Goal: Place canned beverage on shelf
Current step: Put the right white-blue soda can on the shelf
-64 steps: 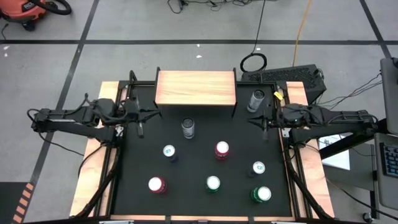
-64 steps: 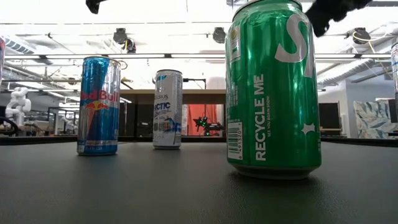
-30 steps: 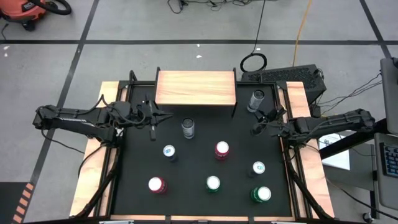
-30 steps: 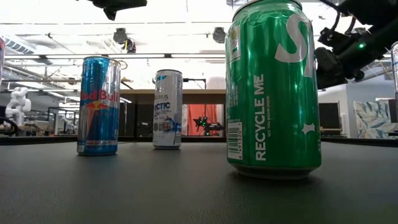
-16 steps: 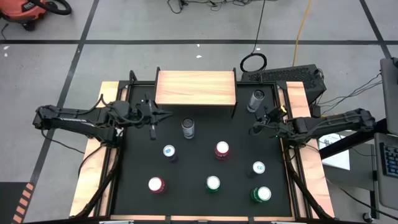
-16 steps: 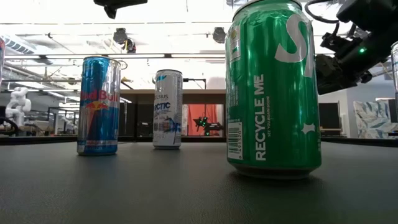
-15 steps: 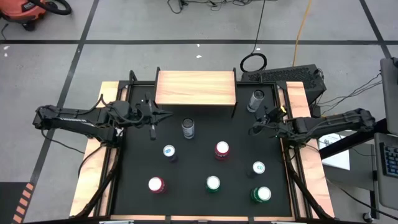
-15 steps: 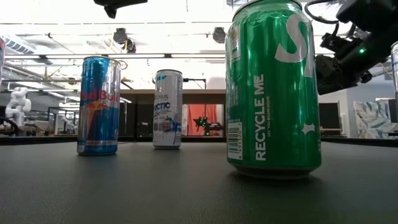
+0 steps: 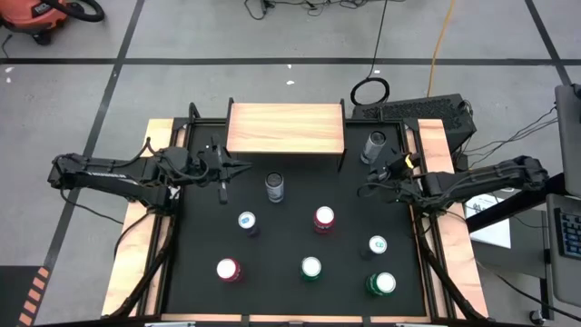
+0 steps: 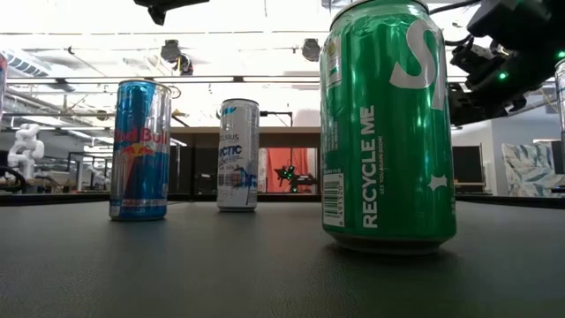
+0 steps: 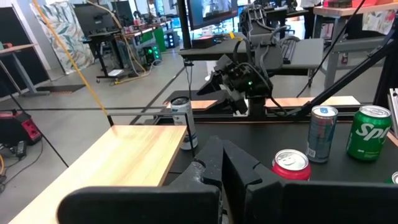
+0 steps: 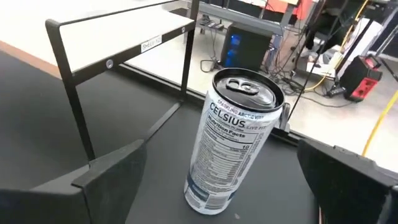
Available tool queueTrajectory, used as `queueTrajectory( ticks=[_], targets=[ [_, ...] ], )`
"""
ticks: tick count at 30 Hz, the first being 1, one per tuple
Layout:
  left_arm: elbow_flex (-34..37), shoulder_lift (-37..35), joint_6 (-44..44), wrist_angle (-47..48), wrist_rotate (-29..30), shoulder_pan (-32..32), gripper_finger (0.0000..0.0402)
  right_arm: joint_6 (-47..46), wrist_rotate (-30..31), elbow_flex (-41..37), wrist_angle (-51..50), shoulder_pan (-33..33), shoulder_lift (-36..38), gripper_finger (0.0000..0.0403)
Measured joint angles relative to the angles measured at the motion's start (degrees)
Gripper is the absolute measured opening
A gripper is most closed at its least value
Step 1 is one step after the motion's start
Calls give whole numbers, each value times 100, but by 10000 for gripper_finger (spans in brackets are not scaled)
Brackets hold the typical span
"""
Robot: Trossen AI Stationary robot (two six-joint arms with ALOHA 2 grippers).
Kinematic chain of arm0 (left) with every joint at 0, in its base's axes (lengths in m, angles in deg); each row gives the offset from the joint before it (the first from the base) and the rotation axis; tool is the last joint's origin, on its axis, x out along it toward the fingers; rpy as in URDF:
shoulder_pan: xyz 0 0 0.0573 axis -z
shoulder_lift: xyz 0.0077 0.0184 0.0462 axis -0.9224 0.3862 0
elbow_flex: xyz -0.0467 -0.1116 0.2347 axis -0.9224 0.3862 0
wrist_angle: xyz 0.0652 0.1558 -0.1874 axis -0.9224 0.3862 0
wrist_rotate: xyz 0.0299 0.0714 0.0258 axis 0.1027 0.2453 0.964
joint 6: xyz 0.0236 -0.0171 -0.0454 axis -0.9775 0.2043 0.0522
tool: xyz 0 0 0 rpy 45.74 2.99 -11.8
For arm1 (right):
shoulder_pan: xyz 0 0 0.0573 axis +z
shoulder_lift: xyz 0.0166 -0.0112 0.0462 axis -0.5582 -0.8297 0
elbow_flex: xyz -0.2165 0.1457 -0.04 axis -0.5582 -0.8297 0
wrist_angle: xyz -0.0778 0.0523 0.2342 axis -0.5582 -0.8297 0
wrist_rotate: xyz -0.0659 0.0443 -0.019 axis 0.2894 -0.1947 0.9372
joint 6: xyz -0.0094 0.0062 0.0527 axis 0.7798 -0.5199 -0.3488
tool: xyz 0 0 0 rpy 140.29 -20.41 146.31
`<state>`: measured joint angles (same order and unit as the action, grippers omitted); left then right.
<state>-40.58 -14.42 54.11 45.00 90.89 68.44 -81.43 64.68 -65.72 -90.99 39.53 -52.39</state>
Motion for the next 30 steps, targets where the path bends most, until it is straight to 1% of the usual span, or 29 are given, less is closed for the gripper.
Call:
queueTrajectory(
  ticks=[4,7,14,17,25,30],
  targets=[
    [0,0,0,-20,2,-1,0,-266,7,0,11,-64,-74,399],
    [0,0,0,-102,2,-1,0,-435,243,0,36,-118,-139,400],
    [0,0,0,-142,2,1,0,-449,286,0,542,-293,-290,400],
    [0,0,0,-142,4,1,0,-651,322,0,661,-293,-534,400],
    [0,0,2,-305,4,-1,0,-1320,882,0,826,-293,-1346,400],
    [0,0,0,-293,4,1,0,-1724,1033,0,826,-293,-1718,400]
  ],
)
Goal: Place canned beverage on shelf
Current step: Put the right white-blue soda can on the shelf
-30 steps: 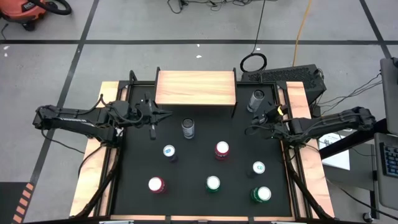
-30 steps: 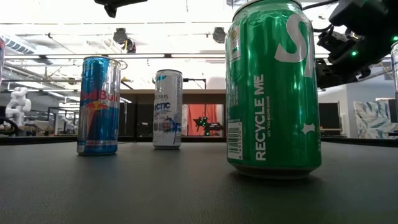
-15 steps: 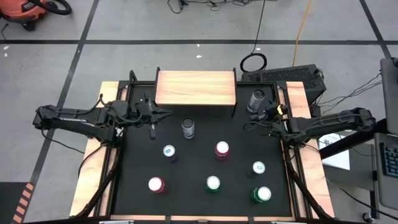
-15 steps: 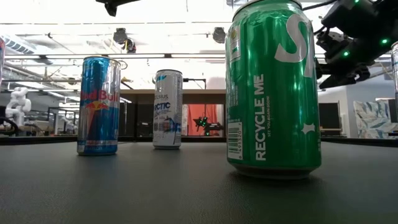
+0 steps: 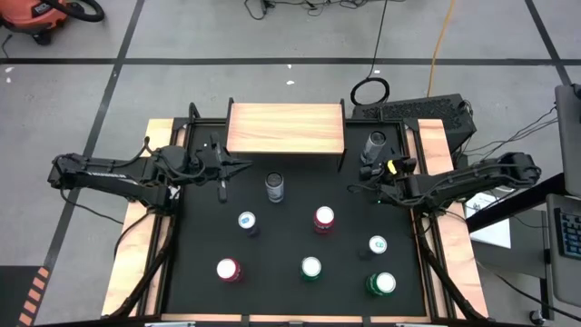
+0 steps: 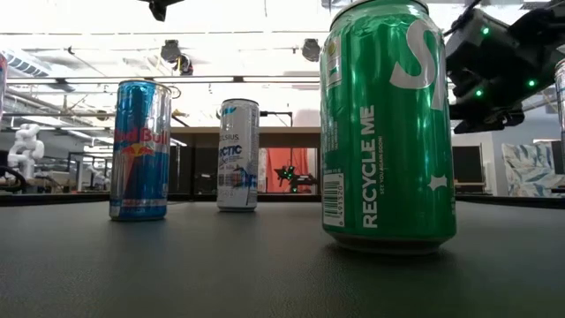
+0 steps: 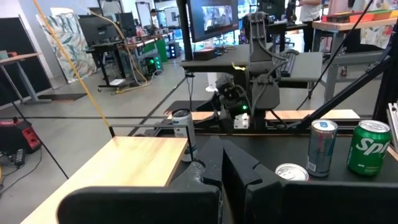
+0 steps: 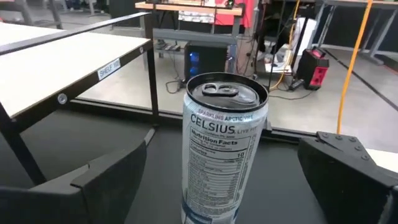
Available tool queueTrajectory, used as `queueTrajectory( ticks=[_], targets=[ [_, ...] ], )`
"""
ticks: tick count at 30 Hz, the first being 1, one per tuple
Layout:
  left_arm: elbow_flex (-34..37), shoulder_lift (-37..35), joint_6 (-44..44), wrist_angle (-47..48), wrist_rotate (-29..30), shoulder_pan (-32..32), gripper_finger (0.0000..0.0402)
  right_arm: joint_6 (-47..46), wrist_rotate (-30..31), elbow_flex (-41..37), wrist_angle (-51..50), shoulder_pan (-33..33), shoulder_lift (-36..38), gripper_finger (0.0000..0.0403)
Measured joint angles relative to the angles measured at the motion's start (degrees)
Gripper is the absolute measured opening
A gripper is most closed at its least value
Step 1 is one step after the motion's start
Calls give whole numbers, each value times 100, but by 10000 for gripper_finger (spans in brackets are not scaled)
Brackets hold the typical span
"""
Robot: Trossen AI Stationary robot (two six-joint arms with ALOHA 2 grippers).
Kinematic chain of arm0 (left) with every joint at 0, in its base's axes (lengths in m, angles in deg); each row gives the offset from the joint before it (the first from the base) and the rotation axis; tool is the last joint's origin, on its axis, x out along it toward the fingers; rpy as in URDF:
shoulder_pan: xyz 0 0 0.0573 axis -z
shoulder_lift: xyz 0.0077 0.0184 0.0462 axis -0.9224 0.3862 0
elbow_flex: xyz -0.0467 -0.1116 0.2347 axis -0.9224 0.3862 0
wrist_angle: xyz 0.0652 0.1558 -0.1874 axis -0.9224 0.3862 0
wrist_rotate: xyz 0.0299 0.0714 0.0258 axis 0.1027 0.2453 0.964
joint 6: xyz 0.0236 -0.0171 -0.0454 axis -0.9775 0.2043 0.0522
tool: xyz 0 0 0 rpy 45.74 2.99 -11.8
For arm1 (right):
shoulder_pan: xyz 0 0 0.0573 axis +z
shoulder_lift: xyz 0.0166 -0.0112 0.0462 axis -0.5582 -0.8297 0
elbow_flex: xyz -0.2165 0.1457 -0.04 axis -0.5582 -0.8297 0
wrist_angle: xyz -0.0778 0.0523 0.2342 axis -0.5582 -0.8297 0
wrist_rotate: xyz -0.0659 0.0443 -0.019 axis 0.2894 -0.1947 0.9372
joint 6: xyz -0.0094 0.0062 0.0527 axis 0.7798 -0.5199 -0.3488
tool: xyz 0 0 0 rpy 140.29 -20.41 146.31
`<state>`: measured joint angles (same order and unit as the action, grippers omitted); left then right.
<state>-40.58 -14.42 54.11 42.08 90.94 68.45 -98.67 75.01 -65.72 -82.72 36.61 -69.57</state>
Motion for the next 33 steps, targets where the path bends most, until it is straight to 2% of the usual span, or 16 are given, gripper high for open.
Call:
queueTrajectory(
  ticks=[8,17,33],
  targets=[
    [0,1,-8,36,0,-1,0,-370,167,0,0,0,-440,400],
    [0,11,-19,393,0,-1,0,-317,253,0,153,2,-735,400],
    [0,11,-167,344,0,-1,0,-435,588,0,387,-39,-1035,400]
  ],
)
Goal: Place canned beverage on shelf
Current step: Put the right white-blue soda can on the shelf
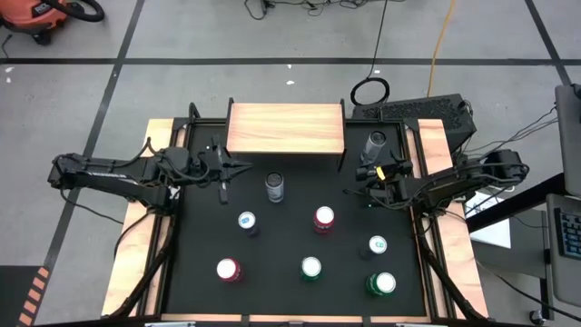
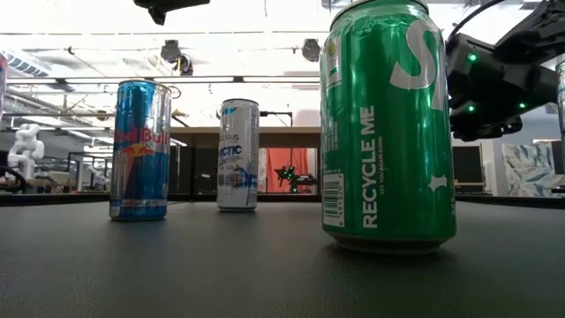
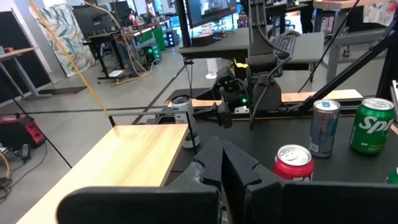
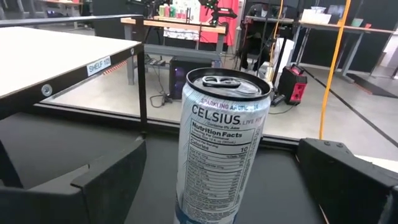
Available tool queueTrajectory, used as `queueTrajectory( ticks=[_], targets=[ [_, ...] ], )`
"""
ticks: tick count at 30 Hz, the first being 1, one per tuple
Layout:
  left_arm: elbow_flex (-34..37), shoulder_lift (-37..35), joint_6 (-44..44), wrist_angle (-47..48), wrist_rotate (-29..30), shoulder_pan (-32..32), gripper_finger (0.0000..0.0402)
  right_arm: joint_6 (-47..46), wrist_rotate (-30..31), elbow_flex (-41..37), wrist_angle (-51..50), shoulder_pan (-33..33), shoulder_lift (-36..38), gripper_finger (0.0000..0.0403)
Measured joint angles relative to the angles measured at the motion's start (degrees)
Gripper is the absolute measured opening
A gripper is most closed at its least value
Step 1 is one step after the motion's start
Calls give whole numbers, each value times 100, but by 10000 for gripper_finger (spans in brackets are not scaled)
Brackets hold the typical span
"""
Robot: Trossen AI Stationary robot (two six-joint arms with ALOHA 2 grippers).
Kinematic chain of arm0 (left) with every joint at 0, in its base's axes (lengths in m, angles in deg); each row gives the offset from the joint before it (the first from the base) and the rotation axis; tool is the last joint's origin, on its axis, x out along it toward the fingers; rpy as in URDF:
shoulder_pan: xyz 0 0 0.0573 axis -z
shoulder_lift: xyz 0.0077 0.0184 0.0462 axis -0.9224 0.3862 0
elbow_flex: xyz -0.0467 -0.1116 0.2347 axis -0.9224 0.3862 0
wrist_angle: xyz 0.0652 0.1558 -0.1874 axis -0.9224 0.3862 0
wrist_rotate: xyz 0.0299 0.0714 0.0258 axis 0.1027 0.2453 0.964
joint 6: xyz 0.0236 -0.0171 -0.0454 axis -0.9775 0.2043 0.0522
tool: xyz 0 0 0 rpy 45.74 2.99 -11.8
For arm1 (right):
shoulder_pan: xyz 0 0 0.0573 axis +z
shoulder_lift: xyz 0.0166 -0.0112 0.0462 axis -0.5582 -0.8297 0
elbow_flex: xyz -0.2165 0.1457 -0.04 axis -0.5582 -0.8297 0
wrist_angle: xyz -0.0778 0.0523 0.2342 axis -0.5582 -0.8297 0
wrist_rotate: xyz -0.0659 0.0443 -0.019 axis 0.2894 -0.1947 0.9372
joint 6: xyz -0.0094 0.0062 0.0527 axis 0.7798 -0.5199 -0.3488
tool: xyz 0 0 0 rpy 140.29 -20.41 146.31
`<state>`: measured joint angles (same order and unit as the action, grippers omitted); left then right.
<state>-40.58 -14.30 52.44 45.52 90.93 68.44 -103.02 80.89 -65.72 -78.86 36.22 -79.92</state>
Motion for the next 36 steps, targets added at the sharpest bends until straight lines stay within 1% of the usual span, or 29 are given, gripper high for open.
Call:
queueTrajectory(
  ticks=[4,7,16,18,22,27,36],
  targets=[
    [0,0,-3,1,0,1,0,-2,27,0,0,-7,0,400],
    [0,0,-55,43,0,0,0,0,176,0,0,-7,2,400],
    [0,0,-144,145,1,1,0,-59,183,0,22,8,-1,400],
    [0,2,-136,131,27,1,0,-92,355,0,26,6,-47,400],
    [0,0,-93,128,29,1,0,-355,575,0,17,-20,-297,400],
    [0,1,-93,113,29,0,0,-806,604,0,17,-20,-697,400],
    [0,0,-127,125,29,1,0,-1212,727,0,42,-168,-1209,400]
  ],
)
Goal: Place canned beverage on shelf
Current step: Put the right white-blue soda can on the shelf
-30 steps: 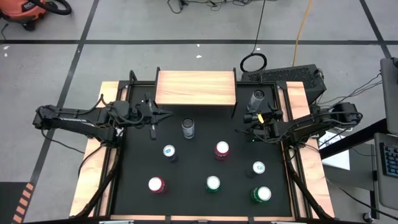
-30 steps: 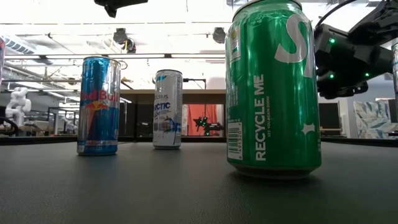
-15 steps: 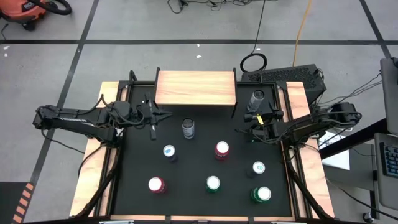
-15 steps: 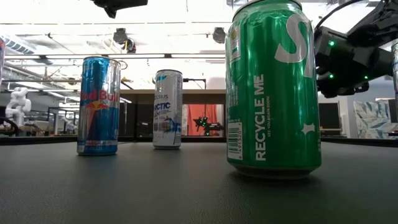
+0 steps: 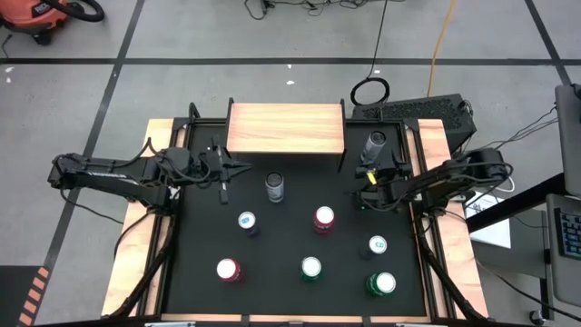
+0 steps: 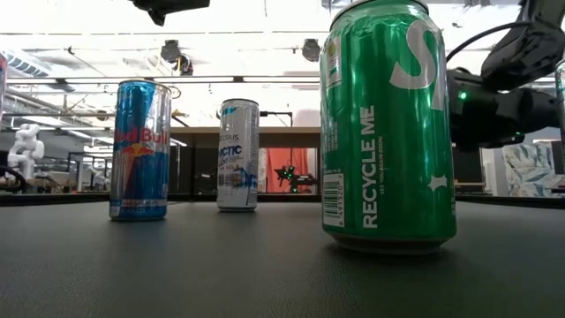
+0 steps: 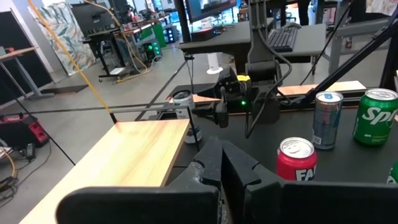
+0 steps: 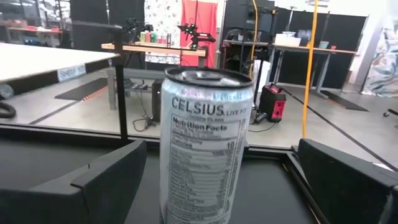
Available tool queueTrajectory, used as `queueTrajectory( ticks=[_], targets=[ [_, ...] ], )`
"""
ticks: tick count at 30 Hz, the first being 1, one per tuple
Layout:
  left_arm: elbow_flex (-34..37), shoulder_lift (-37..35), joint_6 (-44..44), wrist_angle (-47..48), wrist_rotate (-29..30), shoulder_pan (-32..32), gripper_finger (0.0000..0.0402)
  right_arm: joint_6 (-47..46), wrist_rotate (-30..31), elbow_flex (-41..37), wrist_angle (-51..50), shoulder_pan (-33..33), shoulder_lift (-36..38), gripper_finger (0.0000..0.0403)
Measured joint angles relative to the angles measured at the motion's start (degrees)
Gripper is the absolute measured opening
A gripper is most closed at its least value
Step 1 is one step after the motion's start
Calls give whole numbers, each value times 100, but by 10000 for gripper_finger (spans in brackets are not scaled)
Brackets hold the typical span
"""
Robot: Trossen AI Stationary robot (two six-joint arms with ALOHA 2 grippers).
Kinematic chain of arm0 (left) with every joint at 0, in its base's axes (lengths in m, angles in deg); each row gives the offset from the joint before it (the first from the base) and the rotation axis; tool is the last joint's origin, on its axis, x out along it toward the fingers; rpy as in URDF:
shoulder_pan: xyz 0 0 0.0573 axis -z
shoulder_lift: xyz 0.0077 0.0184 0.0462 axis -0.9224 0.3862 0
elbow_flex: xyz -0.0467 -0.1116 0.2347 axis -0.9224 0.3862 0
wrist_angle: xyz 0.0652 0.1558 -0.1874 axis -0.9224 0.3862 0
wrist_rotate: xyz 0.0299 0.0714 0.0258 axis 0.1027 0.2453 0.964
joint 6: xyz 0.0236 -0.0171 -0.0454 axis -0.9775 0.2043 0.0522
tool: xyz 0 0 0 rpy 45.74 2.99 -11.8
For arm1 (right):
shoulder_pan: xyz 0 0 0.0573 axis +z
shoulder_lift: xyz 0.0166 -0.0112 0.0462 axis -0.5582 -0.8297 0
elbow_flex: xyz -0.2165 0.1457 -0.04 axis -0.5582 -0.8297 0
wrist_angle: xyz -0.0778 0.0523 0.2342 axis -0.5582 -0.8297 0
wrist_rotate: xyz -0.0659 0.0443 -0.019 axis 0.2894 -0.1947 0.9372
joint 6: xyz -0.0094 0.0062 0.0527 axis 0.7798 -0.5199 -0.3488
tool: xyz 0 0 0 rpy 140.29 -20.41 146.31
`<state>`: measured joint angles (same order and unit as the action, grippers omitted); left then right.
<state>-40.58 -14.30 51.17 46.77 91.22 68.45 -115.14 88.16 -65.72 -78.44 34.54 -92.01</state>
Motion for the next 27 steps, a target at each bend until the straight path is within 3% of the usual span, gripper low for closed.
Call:
queueTrajectory(
  ticks=[27],
  targets=[
    [0,-1,-126,3,-2,-2,0,278,-188,0,339,-362,-118,400]
  ],
)
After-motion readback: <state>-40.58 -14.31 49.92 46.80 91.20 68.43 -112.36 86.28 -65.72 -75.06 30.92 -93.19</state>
